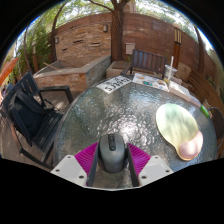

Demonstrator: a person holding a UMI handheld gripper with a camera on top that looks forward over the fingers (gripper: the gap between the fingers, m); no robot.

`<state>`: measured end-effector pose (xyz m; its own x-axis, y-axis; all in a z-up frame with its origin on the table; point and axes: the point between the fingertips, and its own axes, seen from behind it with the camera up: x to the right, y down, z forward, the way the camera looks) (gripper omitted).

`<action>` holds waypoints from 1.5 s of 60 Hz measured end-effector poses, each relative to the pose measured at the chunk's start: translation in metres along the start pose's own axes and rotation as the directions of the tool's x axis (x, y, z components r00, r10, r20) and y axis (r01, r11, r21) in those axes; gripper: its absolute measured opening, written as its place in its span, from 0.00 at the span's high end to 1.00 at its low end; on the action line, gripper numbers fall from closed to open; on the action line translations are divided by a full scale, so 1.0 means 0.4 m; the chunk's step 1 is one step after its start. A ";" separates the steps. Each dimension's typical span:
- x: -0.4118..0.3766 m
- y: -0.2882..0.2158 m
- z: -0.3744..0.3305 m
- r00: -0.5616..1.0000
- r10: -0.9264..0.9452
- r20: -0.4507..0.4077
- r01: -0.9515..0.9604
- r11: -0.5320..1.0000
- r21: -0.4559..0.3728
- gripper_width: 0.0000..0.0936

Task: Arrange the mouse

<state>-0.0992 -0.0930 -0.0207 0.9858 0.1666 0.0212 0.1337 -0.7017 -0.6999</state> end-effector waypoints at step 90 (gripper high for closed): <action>0.586 -0.241 -0.263 0.979 0.094 -0.180 -0.075 0.991 0.113 0.09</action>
<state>0.1296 -0.0591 0.1269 0.9961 -0.0277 0.0834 0.0474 -0.6296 -0.7755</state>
